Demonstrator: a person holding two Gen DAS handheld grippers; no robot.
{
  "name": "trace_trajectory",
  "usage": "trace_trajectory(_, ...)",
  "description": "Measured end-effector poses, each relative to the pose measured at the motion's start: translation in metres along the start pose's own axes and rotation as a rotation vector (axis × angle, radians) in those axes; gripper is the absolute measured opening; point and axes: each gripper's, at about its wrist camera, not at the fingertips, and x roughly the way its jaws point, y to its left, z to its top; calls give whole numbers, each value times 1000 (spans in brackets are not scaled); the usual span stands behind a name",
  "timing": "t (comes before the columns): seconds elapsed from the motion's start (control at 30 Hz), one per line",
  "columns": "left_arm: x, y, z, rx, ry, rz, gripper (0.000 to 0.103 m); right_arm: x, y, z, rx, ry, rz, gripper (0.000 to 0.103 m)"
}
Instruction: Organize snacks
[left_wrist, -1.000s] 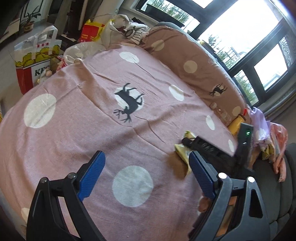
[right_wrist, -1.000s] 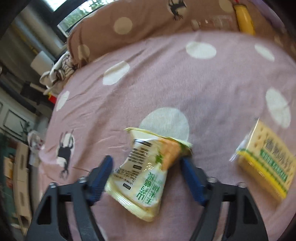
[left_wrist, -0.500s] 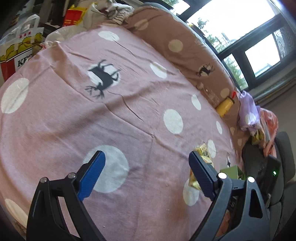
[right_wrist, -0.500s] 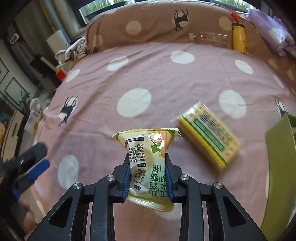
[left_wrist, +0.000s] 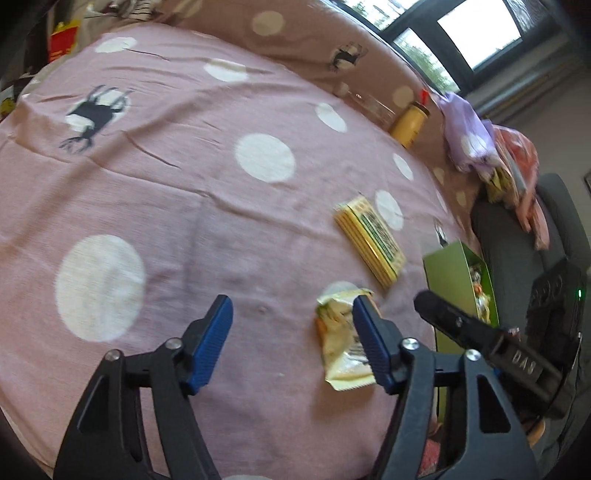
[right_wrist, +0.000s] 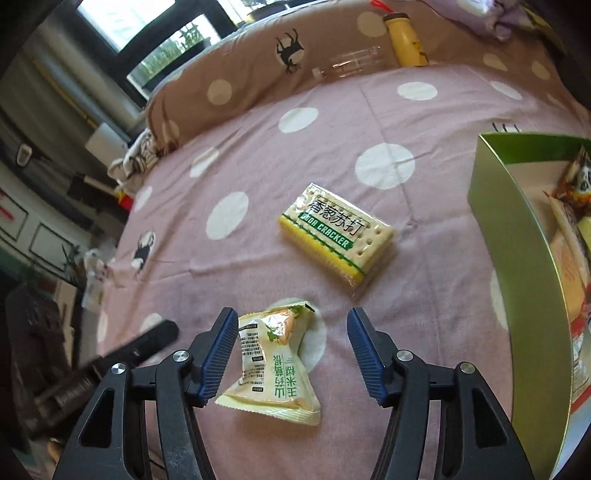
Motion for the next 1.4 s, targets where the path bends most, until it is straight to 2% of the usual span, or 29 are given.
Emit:
trace_trajectory(0.03,4,-6,-3,16,19,-16,58,2,-2,0,11,15,20,62)
trace_trajectory(0.17,23,-26,-16,75,112,-89,56,9,-6,-4,44,58,80,62)
trace_trajectory(0.3,38,-38,-25,117,153,-81,53,24,-4,-8,50,113,114,62)
trace_trajectory(0.43,48,-43,-30,138,166,-77,34,42,0,-14,44,160,124,60)
trace_trajectory(0.47,48,-44,-31,147,160,-76,31,47,1,-14,44,178,131,54)
trace_trajectory(0.5,48,-45,-32,157,152,-77,29,49,3,-16,41,176,117,52)
trace_trajectory(0.53,45,-47,-32,172,135,-74,26,49,6,-17,29,167,96,50)
trace_trajectory(0.7,30,-58,-32,231,47,-106,25,35,14,-16,-21,117,99,40)
trace_trajectory(1.03,6,-116,-33,396,-110,-117,25,-28,9,-2,-37,-81,94,40)
trace_trajectory(1.27,5,-169,-34,498,-158,-184,25,-82,-24,3,29,-238,83,40)
trace_trajectory(1.4,15,-199,-40,537,-146,-243,25,-106,-48,3,77,-294,46,40)
